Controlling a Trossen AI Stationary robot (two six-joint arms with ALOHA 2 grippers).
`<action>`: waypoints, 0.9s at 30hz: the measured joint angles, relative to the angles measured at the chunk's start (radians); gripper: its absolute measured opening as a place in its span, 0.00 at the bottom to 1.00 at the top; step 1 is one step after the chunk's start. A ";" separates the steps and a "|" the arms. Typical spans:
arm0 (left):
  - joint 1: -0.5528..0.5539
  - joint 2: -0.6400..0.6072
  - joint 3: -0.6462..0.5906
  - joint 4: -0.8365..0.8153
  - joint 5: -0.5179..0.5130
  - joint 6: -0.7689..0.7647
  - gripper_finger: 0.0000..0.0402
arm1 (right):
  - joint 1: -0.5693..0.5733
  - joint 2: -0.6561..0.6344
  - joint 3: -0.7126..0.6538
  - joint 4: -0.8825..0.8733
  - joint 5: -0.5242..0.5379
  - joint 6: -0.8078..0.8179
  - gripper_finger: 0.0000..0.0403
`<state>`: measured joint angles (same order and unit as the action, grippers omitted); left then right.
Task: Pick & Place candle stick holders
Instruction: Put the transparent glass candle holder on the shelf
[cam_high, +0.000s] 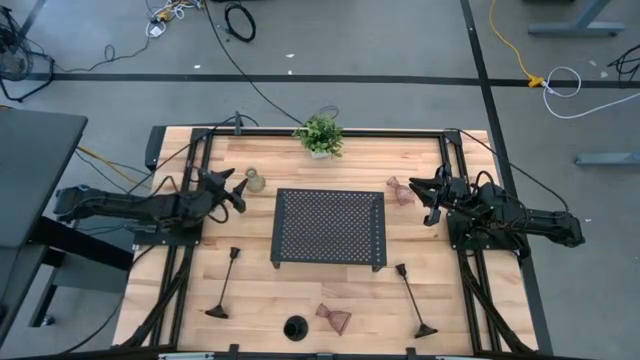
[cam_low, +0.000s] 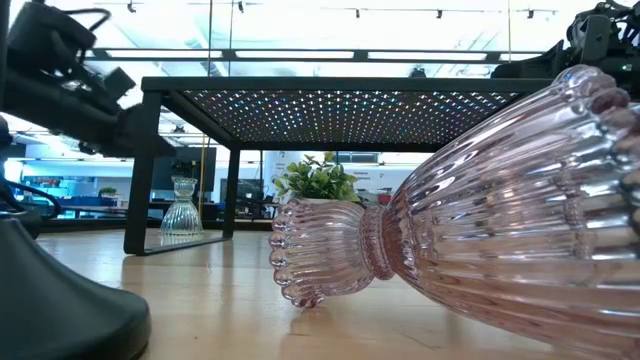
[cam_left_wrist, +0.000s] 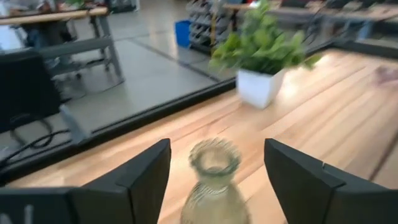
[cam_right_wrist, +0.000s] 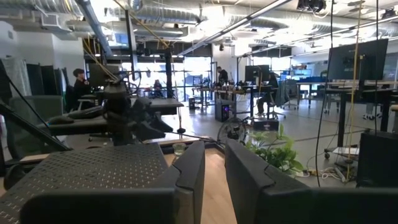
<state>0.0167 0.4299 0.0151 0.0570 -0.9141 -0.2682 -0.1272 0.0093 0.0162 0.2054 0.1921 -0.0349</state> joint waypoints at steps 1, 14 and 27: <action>0.011 0.020 0.000 0.000 0.009 -0.019 0.67 | 0.000 0.000 0.000 0.000 0.000 0.000 0.16; 0.094 0.224 0.001 0.018 0.168 -0.160 0.69 | 0.000 0.000 0.000 0.000 0.000 -0.008 0.16; 0.094 0.377 0.000 0.155 0.175 -0.166 0.69 | 0.000 0.000 0.000 -0.001 0.000 -0.008 0.16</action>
<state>0.1104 0.8068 0.0147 0.2117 -0.7391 -0.4346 -0.1274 0.0093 0.0162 0.2047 0.1925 -0.0433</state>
